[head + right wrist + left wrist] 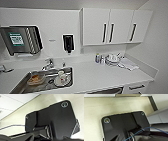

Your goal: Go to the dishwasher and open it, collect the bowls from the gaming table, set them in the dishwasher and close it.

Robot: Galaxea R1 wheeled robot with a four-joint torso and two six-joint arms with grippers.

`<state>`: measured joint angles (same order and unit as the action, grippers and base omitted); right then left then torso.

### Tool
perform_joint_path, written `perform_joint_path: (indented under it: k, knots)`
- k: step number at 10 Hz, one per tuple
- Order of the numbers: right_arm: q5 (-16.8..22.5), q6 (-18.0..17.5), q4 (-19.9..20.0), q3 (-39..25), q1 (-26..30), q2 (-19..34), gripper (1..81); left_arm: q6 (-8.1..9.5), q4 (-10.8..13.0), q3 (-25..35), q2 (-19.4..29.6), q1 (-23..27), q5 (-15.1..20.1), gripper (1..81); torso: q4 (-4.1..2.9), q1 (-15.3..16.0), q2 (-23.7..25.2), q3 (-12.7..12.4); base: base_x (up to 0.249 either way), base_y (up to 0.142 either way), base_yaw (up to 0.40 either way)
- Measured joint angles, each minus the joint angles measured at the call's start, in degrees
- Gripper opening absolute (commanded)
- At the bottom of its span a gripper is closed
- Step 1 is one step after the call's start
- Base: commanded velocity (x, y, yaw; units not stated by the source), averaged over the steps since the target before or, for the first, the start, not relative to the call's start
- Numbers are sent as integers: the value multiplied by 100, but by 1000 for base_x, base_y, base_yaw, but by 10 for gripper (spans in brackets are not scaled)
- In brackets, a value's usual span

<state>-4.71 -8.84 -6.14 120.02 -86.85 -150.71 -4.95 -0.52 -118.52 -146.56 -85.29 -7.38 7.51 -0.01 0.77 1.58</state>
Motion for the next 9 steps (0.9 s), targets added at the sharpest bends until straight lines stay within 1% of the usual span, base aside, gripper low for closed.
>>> perform_joint_path:
  k: [2, 5, 6, 9]
  knots:
    - [0, 0, 0, -1, -2, -1, 811, 0, 30, 88, 83, 1, 0, 811, 0, 0, 0, 0, 0, 0, 0]
    - [2, 0, 0, -124, 0, 107, 811, 0, 55, 558, 345, 1, -30, 811, 0, 23, 44, 22, 0, 0, 0]
    - [2, 0, 0, -329, 2, 245, 811, 0, 57, 719, 479, 1, -63, 811, 0, 95, 159, 89, 0, 0, 0]
    - [-17, 0, 0, -1097, 112, 717, 811, 0, 60, 1191, 800, 21, -216, 811, 0, 461, 743, 547, 0, 0, 0]
